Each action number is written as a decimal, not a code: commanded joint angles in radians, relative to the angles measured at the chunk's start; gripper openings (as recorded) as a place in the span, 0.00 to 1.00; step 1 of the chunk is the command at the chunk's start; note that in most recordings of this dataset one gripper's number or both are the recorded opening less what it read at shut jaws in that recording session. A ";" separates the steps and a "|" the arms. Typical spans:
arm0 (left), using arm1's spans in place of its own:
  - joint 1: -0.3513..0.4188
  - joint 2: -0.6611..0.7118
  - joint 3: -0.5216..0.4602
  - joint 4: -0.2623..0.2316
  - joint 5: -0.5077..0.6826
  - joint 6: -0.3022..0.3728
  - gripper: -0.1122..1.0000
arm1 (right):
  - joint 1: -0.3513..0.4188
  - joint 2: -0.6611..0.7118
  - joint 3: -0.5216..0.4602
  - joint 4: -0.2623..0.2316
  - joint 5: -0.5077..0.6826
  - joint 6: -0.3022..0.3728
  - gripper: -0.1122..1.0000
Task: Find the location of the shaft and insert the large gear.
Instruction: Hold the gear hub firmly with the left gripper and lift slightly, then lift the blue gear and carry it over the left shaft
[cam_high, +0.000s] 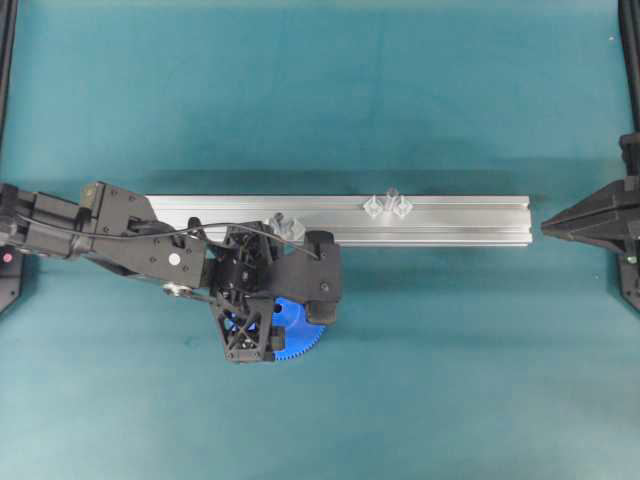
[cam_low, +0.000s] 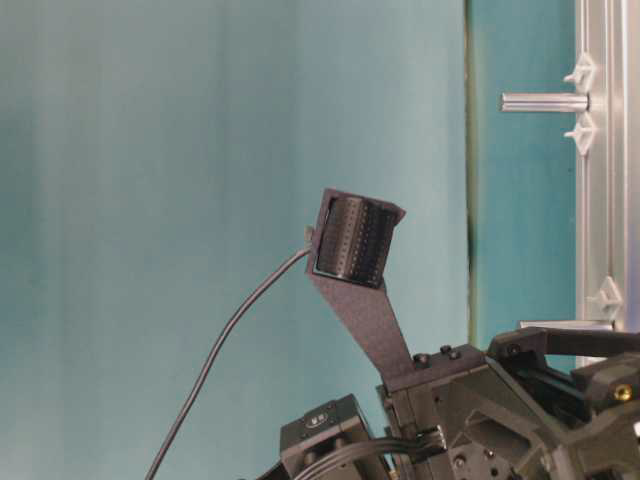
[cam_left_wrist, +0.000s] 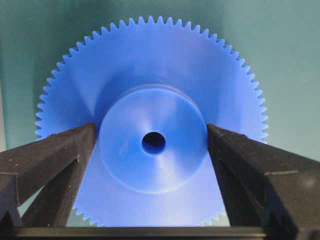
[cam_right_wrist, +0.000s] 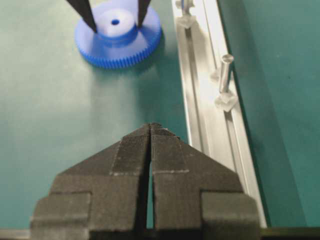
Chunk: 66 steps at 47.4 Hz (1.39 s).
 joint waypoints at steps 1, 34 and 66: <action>0.003 0.003 -0.009 0.002 0.023 0.000 0.92 | 0.000 0.006 -0.012 0.002 -0.009 0.011 0.10; 0.002 -0.048 -0.049 0.005 0.052 0.012 0.74 | -0.002 0.005 -0.011 0.002 -0.011 0.011 0.10; 0.055 -0.152 -0.189 0.006 0.127 0.153 0.74 | -0.002 -0.002 -0.005 0.002 -0.012 0.011 0.10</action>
